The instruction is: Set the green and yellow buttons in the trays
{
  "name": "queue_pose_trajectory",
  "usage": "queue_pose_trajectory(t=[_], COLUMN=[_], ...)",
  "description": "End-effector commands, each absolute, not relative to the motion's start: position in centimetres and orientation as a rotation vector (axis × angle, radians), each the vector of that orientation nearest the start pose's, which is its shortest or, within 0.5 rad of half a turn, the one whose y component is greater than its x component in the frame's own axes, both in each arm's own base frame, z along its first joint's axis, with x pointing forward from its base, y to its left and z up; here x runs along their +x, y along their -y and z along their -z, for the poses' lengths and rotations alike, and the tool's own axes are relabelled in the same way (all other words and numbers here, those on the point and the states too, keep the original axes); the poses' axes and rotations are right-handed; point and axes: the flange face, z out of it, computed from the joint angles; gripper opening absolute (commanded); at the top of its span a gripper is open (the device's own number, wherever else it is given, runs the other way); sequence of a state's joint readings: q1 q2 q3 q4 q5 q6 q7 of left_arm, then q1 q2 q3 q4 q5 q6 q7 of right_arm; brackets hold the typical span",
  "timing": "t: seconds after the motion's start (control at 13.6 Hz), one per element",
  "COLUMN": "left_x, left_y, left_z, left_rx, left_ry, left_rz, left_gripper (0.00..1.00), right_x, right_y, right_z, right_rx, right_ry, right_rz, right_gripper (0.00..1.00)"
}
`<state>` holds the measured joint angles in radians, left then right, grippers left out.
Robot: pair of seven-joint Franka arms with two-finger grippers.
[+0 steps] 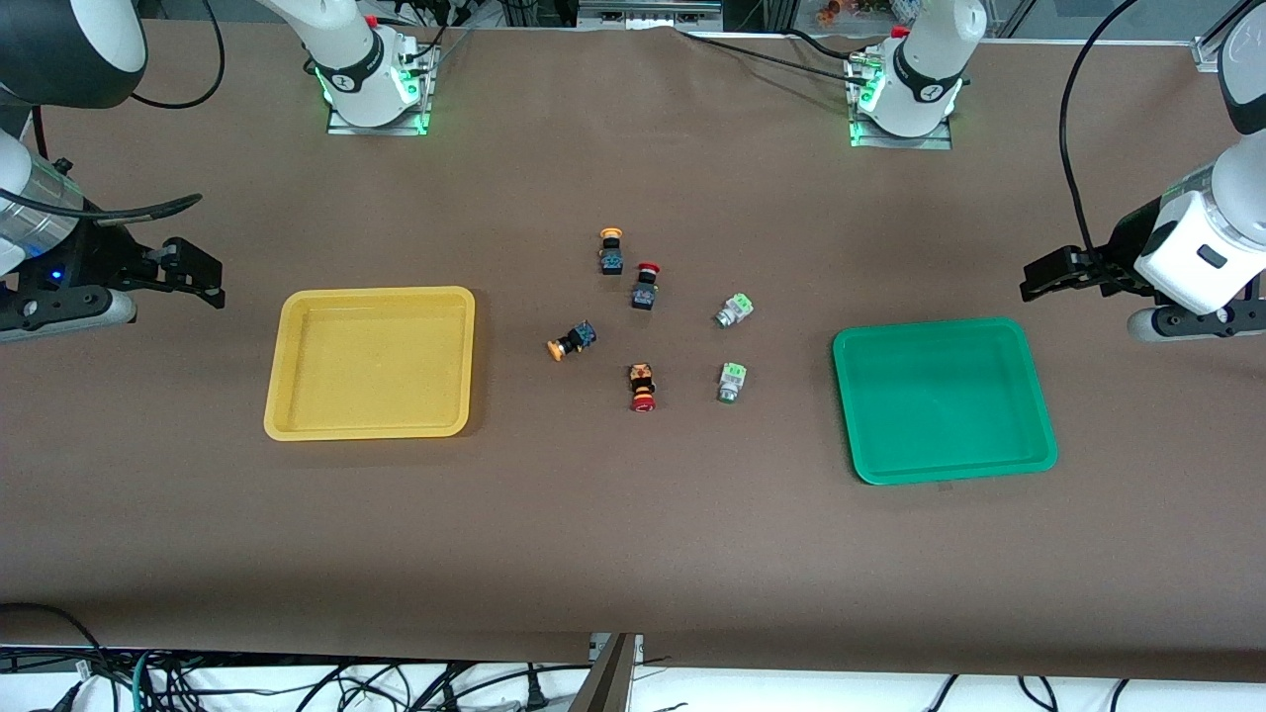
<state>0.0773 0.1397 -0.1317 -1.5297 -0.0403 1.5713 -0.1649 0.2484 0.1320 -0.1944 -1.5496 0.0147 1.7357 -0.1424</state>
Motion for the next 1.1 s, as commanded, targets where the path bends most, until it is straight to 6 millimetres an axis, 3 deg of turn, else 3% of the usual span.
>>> queue_pose_trajectory(t=[0.0,0.37,0.59,0.74,0.96,1.03], left_x=[58.6,58.5,58.3,58.2,58.5,58.6], left_y=[3.0,3.2,6.2,6.7,7.0,8.5], left_z=[-56.6,-56.3,-55.2,-55.0,-52.0,-49.9], left_rx=[-3.172,-3.172,-3.168,-3.168,-3.168,-3.178], left_ry=[0.156,0.147,0.069,0.052,0.048,0.018], left_rz=[-0.161,-0.174,-0.206,-0.214,-0.264,-0.268], left_gripper=[1.0,1.0,1.0,1.0,1.0,1.0], right_x=[60.5,60.5,60.5,60.5,60.5,60.5], right_y=[-3.9,-3.9,-3.9,-3.9,-3.9,-3.9], right_z=[-58.2,-58.2,-58.2,-58.1,-58.1,-58.1], right_rx=[-3.131,-3.131,-3.131,-3.131,-3.131,-3.133], right_ry=[0.315,0.318,0.318,0.315,0.315,0.316], right_rz=[0.088,0.085,0.088,0.083,0.085,0.085], right_gripper=[1.0,1.0,1.0,1.0,1.0,1.0])
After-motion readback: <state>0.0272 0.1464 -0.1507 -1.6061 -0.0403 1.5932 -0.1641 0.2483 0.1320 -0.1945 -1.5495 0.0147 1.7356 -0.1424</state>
